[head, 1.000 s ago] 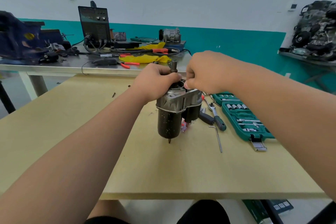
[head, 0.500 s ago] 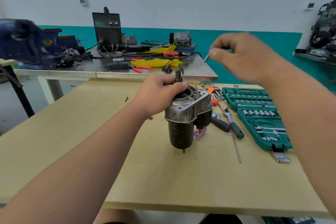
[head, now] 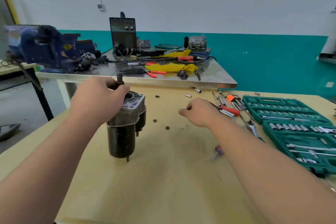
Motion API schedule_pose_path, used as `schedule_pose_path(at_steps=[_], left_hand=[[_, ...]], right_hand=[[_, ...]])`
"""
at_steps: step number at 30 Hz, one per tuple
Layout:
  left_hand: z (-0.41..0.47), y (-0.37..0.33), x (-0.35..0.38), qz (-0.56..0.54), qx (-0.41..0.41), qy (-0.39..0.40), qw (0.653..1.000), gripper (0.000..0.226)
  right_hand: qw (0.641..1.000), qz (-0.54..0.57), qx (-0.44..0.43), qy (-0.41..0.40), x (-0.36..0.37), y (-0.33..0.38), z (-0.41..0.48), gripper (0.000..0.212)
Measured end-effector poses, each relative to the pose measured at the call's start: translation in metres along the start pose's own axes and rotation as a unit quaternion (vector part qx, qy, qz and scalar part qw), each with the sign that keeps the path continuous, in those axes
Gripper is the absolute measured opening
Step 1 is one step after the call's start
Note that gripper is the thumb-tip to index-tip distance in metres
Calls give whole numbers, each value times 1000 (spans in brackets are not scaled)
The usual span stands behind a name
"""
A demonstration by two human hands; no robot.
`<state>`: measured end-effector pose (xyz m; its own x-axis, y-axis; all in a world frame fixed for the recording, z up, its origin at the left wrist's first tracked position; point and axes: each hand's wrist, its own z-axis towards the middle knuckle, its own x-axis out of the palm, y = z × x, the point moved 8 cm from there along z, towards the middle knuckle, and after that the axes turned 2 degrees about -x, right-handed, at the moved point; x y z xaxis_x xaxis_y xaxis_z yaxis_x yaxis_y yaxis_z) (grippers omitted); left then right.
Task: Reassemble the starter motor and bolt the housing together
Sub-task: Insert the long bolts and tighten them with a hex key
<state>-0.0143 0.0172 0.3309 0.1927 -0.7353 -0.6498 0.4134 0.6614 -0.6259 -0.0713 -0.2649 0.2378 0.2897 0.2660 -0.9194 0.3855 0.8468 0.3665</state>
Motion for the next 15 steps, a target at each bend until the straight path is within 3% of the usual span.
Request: schedule_pose_path(at_steps=[2,7,15], left_hand=[[9,11,-8,45,-3,16,999,25],[6,30,-9,61,-12,108,992,23],[-4,33,-8,57,1,132,990,25]], right_hand=[[1000,-26,-10,1,15,29,25,41],[998,-26,-24,42,74,96,88,20],[999,-36,40,9,118,124,160,13]])
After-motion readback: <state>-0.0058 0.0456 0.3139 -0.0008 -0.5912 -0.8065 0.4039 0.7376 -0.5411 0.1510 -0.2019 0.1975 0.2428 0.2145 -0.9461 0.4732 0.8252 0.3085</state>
